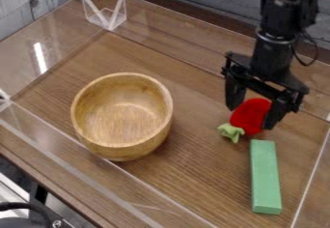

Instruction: Move the red fruit to the left side of the table

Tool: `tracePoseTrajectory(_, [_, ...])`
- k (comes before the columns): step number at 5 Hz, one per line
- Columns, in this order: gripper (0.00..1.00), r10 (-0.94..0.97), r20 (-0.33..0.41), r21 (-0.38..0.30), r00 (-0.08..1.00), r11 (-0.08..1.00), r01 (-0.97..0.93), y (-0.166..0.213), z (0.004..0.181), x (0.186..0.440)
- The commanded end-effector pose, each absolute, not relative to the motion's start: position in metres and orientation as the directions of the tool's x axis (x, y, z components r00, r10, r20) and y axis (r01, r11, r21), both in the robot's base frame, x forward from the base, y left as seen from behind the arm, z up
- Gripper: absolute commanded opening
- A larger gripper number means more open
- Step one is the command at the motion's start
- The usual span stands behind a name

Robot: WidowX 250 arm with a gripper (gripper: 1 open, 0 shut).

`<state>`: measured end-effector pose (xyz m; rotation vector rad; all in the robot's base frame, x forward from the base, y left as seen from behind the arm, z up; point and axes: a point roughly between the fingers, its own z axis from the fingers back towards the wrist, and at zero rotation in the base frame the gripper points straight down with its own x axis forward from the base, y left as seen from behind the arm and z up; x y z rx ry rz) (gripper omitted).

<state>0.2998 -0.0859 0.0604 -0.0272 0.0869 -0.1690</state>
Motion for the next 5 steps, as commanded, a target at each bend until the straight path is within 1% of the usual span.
tracePoseTrajectory(1, [1.00, -0.193, -0.028, -0.041, 0.981, 0.981, 0.191, -0.0881, 0.0684, 0.3121])
tracePoseTrajectory(3, [1.00, -0.205, -0.006, -0.033, 0.979, 0.978, 0.205, -0.0806, 0.0662, 0.3181])
tracePoseTrajectory(5, [1.00, -0.215, 0.004, -0.036, 0.977, 0.976, 0.215, -0.0792, 0.0672, 0.3149])
